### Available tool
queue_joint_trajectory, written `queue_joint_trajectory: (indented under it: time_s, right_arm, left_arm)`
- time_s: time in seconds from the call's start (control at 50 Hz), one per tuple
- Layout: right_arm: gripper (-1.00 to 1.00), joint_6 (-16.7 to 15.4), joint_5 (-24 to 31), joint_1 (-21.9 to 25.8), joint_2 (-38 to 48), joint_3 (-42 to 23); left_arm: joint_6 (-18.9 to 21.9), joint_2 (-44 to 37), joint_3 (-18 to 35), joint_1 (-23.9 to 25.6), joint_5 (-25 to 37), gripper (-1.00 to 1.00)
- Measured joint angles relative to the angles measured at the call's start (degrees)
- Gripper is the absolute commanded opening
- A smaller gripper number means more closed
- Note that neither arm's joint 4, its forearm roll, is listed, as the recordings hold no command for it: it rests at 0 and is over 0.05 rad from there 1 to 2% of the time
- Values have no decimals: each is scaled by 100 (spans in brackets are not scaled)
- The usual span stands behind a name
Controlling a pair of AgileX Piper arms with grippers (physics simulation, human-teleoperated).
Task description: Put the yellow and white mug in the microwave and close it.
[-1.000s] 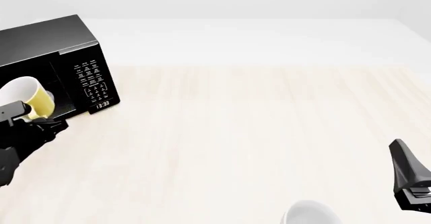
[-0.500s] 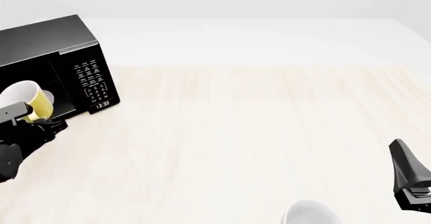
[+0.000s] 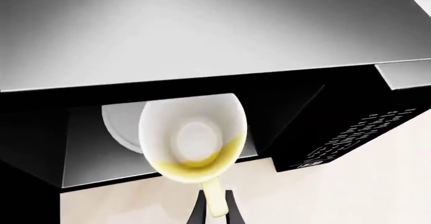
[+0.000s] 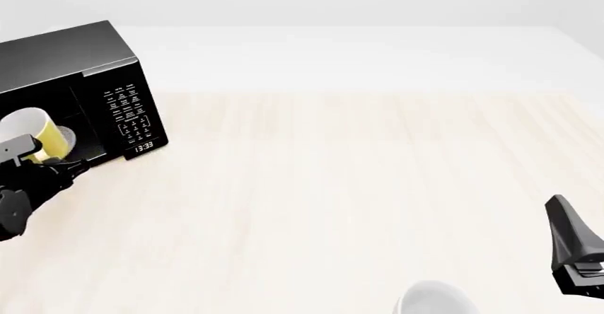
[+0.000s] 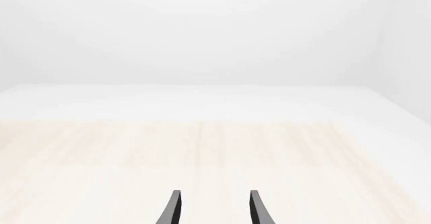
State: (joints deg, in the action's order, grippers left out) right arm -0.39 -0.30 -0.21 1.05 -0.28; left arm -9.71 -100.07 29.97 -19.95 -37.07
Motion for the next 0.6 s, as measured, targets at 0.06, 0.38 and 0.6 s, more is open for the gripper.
queue_joint_trajectory:
  time_s: [0.06,0.38,0.6]
  right_arm:
    - [100,0,0,0,0,0]
    - [100,0,0,0,0,0]
    - [100,0,0,0,0,0]
  left_arm:
    - [-11,-70,91,-28,21,-100]
    - [4,-311,533,-222,129,-100]
    - [51,-478,817,-439,214,-100]
